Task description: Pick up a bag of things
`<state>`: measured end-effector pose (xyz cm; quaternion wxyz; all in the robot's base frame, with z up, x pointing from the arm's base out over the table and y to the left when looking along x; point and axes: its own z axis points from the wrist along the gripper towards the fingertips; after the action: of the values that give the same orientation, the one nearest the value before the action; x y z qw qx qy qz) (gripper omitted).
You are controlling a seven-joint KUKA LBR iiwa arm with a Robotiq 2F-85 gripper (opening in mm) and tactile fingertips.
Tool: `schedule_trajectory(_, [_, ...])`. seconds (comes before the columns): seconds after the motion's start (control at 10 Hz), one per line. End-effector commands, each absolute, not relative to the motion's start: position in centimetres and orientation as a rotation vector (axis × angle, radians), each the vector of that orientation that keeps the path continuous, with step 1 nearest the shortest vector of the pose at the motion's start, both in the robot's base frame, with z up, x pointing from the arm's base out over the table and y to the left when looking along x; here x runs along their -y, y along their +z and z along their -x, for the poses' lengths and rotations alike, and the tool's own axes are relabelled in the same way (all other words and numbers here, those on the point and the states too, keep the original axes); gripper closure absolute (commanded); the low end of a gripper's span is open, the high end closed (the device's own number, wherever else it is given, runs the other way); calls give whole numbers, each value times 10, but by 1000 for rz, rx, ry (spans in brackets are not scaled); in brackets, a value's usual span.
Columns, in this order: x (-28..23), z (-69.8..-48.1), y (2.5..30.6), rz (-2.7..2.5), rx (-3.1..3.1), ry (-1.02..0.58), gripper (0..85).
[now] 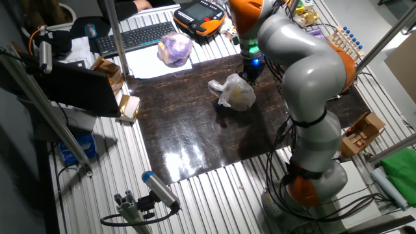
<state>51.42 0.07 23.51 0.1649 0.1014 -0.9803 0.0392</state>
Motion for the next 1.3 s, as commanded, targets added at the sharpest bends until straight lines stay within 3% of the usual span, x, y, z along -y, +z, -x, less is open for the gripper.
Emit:
schedule_trajectory(0.0, [-1,-514,235,-298,2904,50,843])
schedule_trajectory(0.5, [-1,-514,235,-216,2969,-81,843])
schedule_trajectory(0.9, [-1,-514,235,-223,2973,-26,843])
schedule_trajectory(1.0, [-1,-514,235,-218,2976,-19,783])
schedule_trajectory(1.2, [-19,-522,237,-153,3017,86,507])
